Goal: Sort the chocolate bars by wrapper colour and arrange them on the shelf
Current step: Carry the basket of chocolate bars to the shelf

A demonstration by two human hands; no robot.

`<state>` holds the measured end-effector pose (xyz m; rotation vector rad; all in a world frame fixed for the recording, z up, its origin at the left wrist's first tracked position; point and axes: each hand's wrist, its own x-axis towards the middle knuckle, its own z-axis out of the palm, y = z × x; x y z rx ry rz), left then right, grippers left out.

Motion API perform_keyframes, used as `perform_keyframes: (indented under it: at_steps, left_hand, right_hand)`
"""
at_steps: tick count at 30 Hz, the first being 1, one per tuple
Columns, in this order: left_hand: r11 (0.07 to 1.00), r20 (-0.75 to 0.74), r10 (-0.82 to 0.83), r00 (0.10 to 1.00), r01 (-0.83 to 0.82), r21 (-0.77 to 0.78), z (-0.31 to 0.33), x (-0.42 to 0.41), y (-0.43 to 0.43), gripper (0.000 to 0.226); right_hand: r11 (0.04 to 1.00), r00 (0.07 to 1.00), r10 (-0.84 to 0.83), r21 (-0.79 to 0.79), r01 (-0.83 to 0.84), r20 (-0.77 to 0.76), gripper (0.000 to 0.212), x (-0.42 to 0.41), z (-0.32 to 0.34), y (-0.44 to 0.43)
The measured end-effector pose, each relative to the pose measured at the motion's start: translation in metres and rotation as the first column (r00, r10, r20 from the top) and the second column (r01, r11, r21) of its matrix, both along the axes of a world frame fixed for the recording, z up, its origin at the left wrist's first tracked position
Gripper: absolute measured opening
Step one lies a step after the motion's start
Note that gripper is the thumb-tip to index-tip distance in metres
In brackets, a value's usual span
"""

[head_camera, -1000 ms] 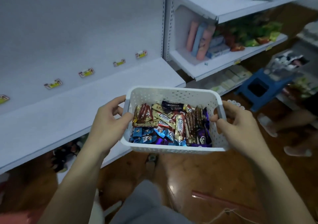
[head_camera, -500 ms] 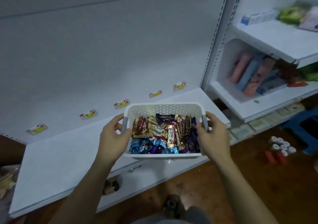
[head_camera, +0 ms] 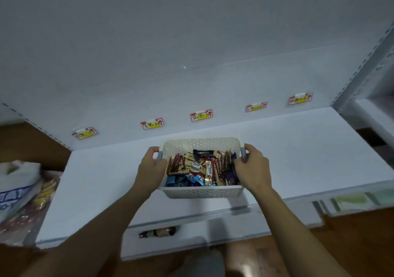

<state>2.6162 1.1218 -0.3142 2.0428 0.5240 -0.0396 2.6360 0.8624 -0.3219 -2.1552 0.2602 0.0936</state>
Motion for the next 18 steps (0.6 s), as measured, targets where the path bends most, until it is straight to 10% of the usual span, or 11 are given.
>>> perform_keyframes:
  at_steps: [8, 12, 18]
  left_hand:
    - [0.985, 0.096, -0.170, 0.981, 0.168, 0.024, -0.112, 0.023, 0.050, 0.019]
    - [0.951, 0.292, -0.060, 0.955, 0.143, -0.274, -0.149, 0.038, 0.077, 0.012]
    - [0.831, 0.190, -0.070, 0.979, 0.162, -0.532, -0.157, 0.030, 0.089, 0.019]
  right_hand:
    - [0.991, 0.983, 0.111, -0.092, -0.098, 0.149, 0.003, 0.025, -0.105, 0.027]
    - [0.962, 0.956, 0.077, -0.273, 0.004, 0.283, 0.027, 0.030, -0.117, 0.048]
    - [0.925, 0.992, -0.022, -0.373, 0.069, 0.128, 0.038, 0.016, -0.120, 0.081]
